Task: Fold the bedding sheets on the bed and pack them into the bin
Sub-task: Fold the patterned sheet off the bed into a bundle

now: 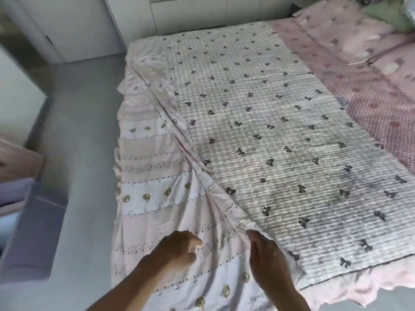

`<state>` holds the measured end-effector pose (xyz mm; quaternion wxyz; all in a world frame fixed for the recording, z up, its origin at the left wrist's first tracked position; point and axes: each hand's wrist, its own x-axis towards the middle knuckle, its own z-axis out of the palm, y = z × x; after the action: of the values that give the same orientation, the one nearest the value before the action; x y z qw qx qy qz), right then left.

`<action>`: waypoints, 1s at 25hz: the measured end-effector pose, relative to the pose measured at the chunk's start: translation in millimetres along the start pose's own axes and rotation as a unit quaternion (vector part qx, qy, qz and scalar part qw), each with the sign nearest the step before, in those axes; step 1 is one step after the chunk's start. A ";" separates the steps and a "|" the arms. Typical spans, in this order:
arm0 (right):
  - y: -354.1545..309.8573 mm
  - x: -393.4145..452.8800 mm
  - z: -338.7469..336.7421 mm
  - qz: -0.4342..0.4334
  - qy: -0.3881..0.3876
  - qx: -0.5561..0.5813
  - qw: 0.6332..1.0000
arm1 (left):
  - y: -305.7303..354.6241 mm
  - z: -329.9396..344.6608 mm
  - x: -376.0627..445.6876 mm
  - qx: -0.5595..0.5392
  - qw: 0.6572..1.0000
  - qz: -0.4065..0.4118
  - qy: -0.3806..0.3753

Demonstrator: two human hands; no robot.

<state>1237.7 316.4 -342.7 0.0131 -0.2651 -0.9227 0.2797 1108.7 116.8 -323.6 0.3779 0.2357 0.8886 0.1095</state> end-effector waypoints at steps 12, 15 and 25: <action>31.8 36.9 71.1 -0.098 -0.048 -0.035 0.993 | -16.1 74.3 44.2 -0.331 0.936 -0.072 0.095; -30.1 -22.5 88.3 -0.188 -0.126 0.004 0.974 | -16.5 55.8 21.0 -0.551 0.814 -0.111 0.148; -175.9 -105.9 169.9 -0.100 -0.545 -0.049 0.831 | -153.4 80.8 -64.0 -0.547 0.696 -0.332 0.324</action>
<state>1214.6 53.7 -380.8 -0.4770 0.0237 -0.8140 0.3307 1154.2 -46.6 -396.9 0.1404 -0.3731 0.7597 0.5138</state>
